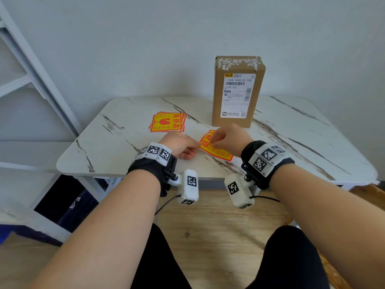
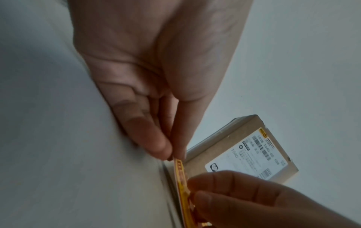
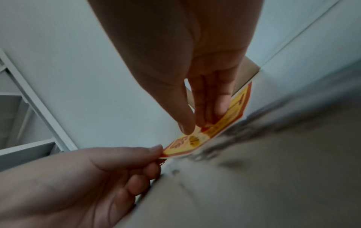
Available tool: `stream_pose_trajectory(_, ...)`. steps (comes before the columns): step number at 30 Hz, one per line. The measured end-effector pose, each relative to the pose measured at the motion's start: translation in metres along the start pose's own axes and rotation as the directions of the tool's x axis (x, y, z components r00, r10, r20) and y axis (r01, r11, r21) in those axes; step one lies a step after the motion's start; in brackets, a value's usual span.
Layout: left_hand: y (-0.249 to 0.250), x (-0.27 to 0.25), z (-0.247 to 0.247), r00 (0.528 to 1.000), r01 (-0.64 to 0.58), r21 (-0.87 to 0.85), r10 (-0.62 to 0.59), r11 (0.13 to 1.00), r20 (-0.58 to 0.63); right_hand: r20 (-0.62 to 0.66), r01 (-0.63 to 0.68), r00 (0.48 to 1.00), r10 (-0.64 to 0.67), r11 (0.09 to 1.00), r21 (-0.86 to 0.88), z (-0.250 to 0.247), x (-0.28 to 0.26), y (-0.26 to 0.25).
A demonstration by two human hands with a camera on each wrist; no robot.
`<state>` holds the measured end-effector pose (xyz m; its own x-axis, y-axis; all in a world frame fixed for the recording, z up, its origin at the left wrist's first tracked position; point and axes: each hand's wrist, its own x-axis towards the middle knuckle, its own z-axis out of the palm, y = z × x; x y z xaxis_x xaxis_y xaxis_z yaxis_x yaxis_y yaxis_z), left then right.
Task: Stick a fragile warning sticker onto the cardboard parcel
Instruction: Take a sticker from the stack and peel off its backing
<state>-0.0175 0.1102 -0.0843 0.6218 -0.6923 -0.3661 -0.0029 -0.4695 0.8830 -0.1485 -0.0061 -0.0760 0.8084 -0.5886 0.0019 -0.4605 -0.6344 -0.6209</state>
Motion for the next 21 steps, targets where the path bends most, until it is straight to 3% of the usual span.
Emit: stream_pose_trajectory(21, -0.013, 0.005, -0.008, 0.986, -0.145, -0.010, 0.145, 0.989, 0.080, 0.057, 0.005, 0.998, -0.006, 1.000, 0.025, 0.015, 0.007, -0.008)
